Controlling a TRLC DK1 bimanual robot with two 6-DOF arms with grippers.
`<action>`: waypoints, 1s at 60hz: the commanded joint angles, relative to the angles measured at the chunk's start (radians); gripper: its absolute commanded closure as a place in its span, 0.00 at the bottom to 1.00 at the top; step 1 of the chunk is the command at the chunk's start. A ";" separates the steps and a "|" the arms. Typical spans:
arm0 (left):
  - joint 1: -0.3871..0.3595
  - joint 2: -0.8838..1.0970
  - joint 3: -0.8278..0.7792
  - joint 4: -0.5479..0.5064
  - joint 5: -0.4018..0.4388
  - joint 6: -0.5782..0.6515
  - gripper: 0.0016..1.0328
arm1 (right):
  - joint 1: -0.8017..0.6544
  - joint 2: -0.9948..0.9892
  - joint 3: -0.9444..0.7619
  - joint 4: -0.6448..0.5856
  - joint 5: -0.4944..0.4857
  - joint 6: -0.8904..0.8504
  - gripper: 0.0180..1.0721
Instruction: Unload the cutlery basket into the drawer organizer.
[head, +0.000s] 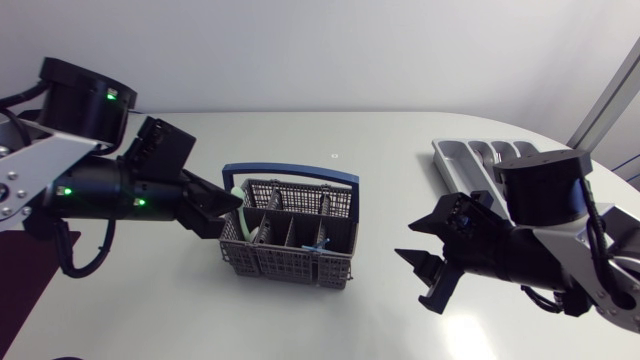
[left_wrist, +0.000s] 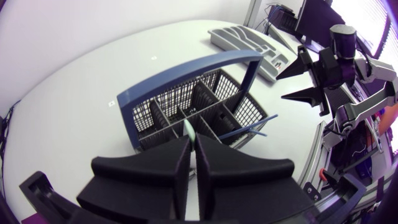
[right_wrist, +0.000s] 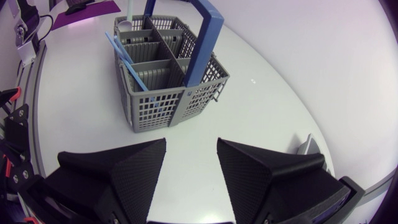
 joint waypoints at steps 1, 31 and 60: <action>-0.011 -0.073 -0.001 0.000 0.009 -0.022 0.95 | 0.012 -0.035 -0.015 -0.017 -0.011 -0.001 0.42; -0.115 -0.214 0.002 0.054 0.198 -0.001 0.97 | 0.187 -0.153 0.096 -0.082 -0.060 0.076 0.42; -0.345 0.002 0.071 0.104 0.281 0.010 0.97 | 0.290 -0.107 0.100 -0.039 -0.170 0.103 0.44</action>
